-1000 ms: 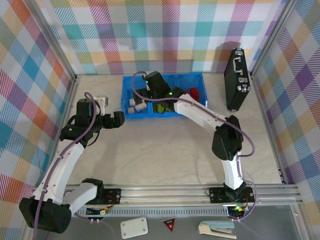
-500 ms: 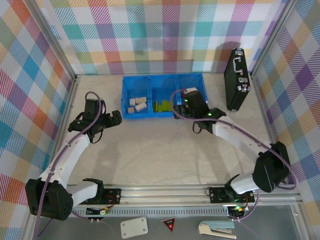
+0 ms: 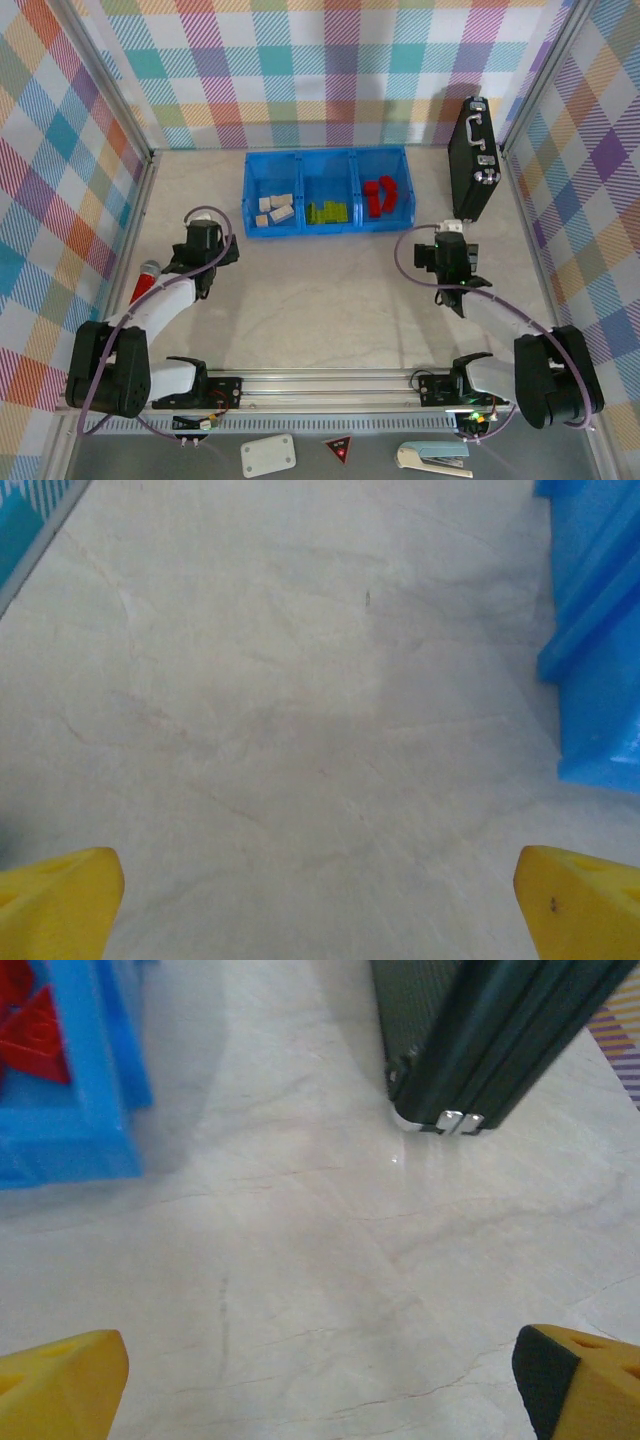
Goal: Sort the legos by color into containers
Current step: Reset both arms
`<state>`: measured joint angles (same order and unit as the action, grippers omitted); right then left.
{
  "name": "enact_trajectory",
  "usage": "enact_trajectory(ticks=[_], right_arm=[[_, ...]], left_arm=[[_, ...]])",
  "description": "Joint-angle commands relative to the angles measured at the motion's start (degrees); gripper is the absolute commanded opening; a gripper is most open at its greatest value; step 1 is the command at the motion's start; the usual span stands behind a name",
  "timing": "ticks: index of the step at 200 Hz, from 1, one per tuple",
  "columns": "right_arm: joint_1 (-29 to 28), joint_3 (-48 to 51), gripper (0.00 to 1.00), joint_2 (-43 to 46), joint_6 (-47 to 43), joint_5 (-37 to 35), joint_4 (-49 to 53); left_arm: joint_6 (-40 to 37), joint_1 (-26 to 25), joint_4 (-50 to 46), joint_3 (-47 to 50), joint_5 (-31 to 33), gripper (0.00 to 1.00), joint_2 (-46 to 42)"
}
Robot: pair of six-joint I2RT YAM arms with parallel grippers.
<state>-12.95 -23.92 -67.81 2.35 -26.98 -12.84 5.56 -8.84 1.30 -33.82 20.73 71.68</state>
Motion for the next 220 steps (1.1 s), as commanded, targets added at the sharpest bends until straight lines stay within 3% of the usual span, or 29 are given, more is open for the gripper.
enact_trajectory(ticks=[1, 32, 67, 103, 112, 123, 220], right_arm=[[3.4, 3.7, 0.99, -2.3, -1.8, 5.1, -17.8], [6.0, 6.4, 0.99, -5.4, -4.0, 12.7, -30.2], [9.4, 4.7, 0.99, -10.8, -3.4, 21.4, -34.1], [9.9, 4.1, 0.99, -20.4, -4.0, 24.8, -42.3], [9.9, 2.2, 0.99, -20.0, -3.4, 23.9, -38.4], [11.1, 0.9, 0.99, -20.5, -2.2, 24.9, -36.0], [11.6, 0.5, 0.99, -20.3, -1.3, 23.6, -35.2]], left_arm=[[-5.0, 0.4, 15.8, 4.0, 0.9, 1.0, 1.7], [-6.5, 0.8, 30.3, 8.6, -5.1, 1.0, 4.9], [-8.9, 1.1, 41.6, 8.8, -7.3, 1.0, 13.6], [-9.0, 3.2, 46.5, 10.4, -14.7, 1.0, 17.4], [-9.2, 3.5, 49.7, 10.9, -15.3, 1.0, 19.1], [-8.6, 4.1, 46.2, 9.7, -16.2, 1.0, 18.7], [-8.4, 4.4, 47.5, 10.0, -16.2, 1.0, 18.8]])
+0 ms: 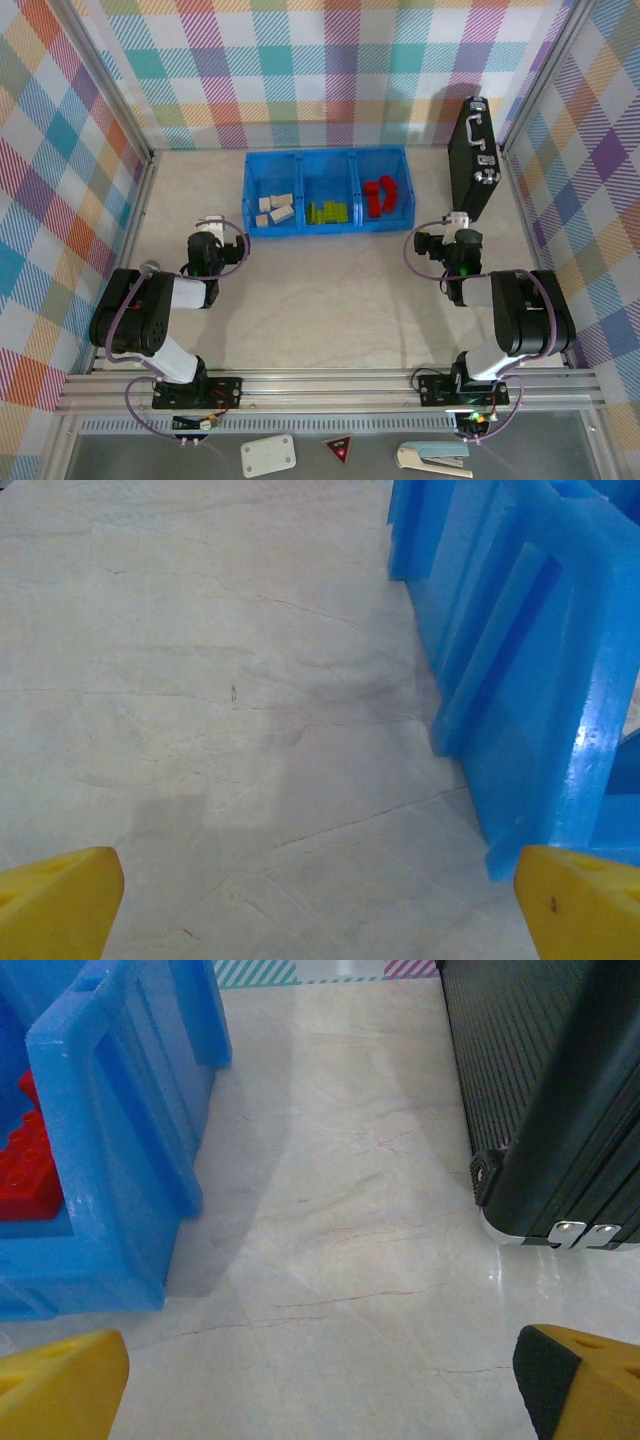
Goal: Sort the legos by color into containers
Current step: Reset both arms
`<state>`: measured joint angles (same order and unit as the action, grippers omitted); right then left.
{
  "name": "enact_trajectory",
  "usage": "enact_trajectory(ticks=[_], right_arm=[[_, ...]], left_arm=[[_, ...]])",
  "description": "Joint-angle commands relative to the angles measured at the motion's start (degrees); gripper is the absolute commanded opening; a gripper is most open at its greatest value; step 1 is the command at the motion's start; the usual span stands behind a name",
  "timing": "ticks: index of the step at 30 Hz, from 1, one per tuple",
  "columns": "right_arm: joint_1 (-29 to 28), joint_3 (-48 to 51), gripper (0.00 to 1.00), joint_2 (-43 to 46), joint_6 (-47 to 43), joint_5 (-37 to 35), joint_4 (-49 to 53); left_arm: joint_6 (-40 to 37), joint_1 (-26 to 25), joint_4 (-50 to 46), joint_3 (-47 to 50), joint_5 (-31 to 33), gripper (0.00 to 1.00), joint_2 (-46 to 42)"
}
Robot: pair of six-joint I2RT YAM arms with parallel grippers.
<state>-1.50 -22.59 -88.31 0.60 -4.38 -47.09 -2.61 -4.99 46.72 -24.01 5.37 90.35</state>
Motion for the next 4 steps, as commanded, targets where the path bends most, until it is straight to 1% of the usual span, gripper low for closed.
enact_trajectory(ticks=[1, 4], right_arm=[[0.2, -0.8, 0.99, 0.2, 0.5, 1.0, -0.9], [0.2, -0.1, 0.99, 0.5, 0.5, 0.8, -1.8]], left_arm=[[-0.1, 0.6, 2.1, 0.3, -0.8, 1.0, 0.1], [-0.1, 0.5, 2.1, 0.3, -0.8, 1.0, 0.1]])
